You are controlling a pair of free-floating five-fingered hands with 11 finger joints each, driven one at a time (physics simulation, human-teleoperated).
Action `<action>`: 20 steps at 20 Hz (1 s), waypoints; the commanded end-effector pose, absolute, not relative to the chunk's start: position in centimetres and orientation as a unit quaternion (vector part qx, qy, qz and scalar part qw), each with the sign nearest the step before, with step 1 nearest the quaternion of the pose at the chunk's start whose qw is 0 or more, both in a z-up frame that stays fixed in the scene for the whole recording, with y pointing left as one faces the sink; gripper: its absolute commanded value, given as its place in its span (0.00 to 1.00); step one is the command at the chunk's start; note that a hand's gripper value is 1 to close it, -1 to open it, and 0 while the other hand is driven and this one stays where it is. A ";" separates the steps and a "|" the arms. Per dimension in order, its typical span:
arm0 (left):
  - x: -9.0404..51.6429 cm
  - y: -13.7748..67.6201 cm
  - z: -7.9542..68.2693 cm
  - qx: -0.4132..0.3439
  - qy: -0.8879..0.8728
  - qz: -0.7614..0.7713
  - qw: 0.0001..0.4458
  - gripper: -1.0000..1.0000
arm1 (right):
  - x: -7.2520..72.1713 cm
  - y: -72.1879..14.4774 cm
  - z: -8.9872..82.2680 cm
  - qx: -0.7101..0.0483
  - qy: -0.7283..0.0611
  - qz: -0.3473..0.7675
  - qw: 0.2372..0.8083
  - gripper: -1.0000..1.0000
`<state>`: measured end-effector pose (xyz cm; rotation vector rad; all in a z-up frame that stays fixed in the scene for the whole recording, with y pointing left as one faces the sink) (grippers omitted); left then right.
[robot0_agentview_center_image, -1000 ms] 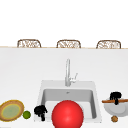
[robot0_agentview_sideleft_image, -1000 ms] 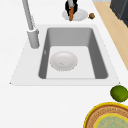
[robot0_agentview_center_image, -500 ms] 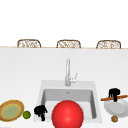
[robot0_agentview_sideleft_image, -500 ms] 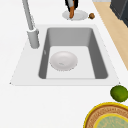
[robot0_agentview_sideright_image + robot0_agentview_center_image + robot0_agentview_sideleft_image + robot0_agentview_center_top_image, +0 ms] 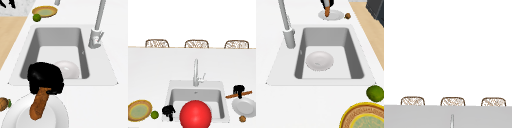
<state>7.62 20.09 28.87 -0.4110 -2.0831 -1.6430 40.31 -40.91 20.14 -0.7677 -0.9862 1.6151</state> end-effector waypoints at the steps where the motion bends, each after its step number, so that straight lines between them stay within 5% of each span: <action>1: 7.6 20.1 28.9 -0.149 -0.756 -0.596 0.226 0.50 | 40.8 -39.3 21.3 -0.330 -0.406 0.656 0.544 1.00; 20: 7.6 20.1 28.9 -0.149 -0.756 -0.596 0.226 0.50 | 42.8 -28.9 24.0 -0.326 -0.409 0.658 0.541 1.00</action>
